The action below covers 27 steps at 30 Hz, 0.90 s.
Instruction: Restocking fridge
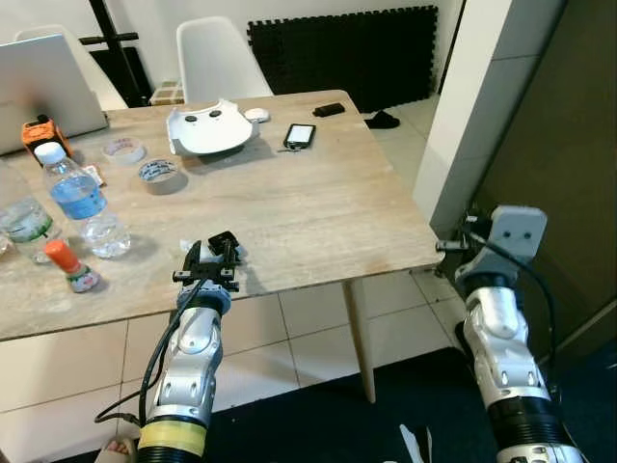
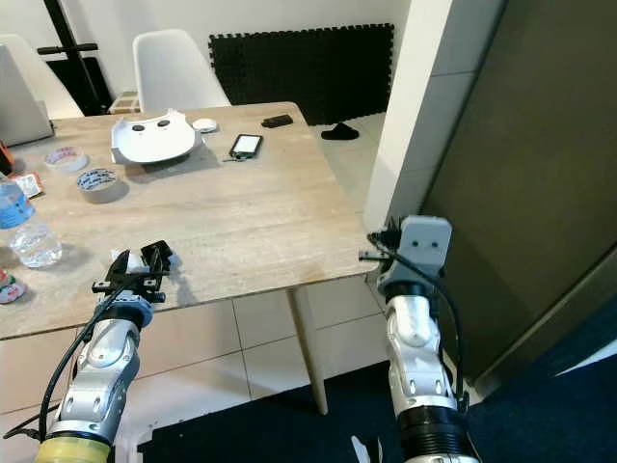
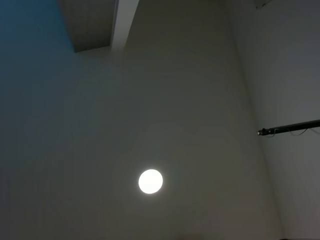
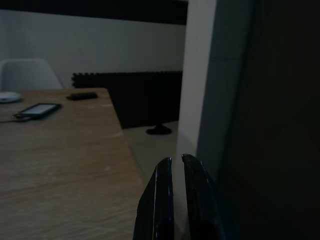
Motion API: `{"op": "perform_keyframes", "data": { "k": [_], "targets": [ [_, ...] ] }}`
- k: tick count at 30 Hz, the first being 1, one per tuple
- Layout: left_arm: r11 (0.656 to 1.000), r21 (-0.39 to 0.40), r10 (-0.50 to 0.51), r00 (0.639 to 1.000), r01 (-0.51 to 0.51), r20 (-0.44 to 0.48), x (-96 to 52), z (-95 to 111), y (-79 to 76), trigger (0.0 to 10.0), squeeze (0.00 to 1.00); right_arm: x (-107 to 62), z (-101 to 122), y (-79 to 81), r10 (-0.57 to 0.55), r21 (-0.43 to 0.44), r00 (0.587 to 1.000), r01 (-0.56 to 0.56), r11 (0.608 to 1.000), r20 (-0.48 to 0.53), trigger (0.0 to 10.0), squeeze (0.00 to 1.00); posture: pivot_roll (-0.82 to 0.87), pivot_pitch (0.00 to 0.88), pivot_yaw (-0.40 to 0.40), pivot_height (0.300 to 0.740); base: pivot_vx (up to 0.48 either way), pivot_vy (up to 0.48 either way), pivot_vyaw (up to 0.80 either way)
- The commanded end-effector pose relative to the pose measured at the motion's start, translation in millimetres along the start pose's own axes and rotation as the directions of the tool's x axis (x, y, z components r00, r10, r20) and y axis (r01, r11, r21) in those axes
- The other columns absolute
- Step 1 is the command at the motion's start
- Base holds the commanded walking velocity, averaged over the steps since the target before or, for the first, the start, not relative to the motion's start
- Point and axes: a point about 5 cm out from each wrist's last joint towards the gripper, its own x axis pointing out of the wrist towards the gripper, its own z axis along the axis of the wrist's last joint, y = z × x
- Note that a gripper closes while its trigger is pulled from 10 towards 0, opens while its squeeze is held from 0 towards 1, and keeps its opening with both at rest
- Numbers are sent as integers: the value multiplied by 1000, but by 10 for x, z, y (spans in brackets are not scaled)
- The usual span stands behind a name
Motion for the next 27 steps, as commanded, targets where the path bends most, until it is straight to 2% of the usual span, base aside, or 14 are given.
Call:
{"op": "perform_keyframes", "data": {
  "k": [1, 5, 7, 11, 13, 18, 21, 27],
  "targets": [
    [1000, 13, -15, 999, 16, -29, -19, -67, -18, 10000, 0, 20, 7, -33, -16, -10, 1000, 16, 1000, 13, 10000, 0, 37, 15, -6, 740, 0, 0, 0],
    [1000, 17, -11, 999, 12, -34, -3, -88, -27, 10000, 0, 38, -19, -77, -37, 33, 999, 37, 999, -10, 10000, 0, 40, 11, -7, 740, 0, 0, 0],
    [1000, 18, -16, 999, 17, -30, 5, -77, -39, 10000, 0, 15, -37, -46, -35, 38, 999, 35, 999, -10, 10000, 0, 37, 8, -6, 740, 0, 0, 0],
    [999, 23, -21, 999, 22, -25, -1, -68, -42, 10000, 0, -36, -110, 51, -22, 15, 1000, 23, 1000, -4, 10000, 0, 43, 3, -1, 740, 0, 0, 0],
    [999, 27, -18, 999, 19, -28, 2, -85, -34, 10000, 0, -42, -164, 136, -2, -32, 1000, 2, 999, 2, 10000, 0, 49, 0, 4, 740, 0, 0, 0],
    [999, 30, -13, 1000, 14, -7, 65, -25, -30, 10000, 0, 20, -152, 106, -21, -12, 1000, 21, 1000, -1, 10000, 0, 49, 0, 6, 740, 0, 0, 0],
    [999, 41, -13, 1000, 13, 8, 95, 4, -23, 10000, 0, 2, -182, 149, -6, -51, 1000, 5, 999, -1, 10000, 0, 46, 0, 2, 740, 0, 0, 0],
    [999, 38, 4, 1000, -4, -4, 87, -39, 12, 10000, 0, -4, -213, 166, 3, -62, 1000, -3, 998, -2, 10000, 0, 43, 0, -1, 740, 0, 0, 0]
  ]
}}
